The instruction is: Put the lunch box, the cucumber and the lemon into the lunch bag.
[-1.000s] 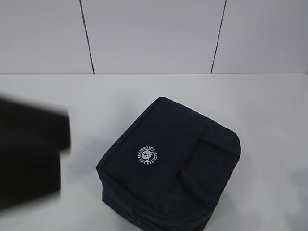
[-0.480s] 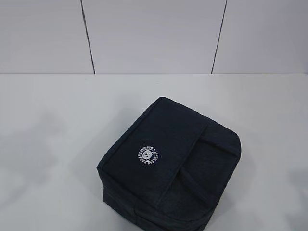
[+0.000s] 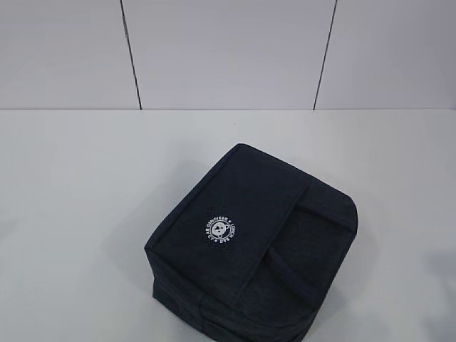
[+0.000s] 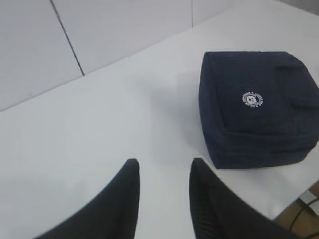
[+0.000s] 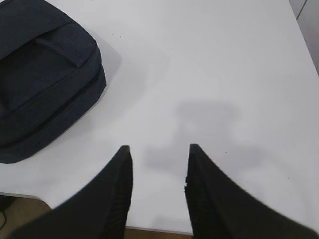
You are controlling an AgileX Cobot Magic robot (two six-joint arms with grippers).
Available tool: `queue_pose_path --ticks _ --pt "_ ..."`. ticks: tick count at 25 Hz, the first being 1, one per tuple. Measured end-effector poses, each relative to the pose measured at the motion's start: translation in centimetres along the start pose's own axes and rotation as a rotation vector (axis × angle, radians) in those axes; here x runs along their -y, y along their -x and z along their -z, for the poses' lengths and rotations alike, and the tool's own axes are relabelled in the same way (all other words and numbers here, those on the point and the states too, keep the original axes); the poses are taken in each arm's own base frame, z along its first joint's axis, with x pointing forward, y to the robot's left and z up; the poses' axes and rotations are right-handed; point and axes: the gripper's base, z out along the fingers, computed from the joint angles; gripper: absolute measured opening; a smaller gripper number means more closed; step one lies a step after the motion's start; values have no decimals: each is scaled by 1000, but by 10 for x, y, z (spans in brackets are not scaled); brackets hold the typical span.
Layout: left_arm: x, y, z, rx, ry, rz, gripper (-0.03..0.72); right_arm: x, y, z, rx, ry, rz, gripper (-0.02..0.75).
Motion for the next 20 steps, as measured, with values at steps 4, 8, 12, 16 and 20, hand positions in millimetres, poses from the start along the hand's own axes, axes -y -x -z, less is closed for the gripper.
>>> queue_pose_path --ticks 4,8,12,16,20 --pt "-4 -15 15 19 28 37 249 0 0 0 0 0 0 287" --pt "-4 -34 9 -18 31 72 250 0 0 0 0 0 0 286" --pt "-3 -53 4 -26 31 104 250 0 0 0 0 0 0 287" --pt "-3 -63 4 -21 34 114 250 0 0 0 0 0 0 287" --pt "-3 -67 2 -58 43 118 250 0 0 0 0 0 0 286"
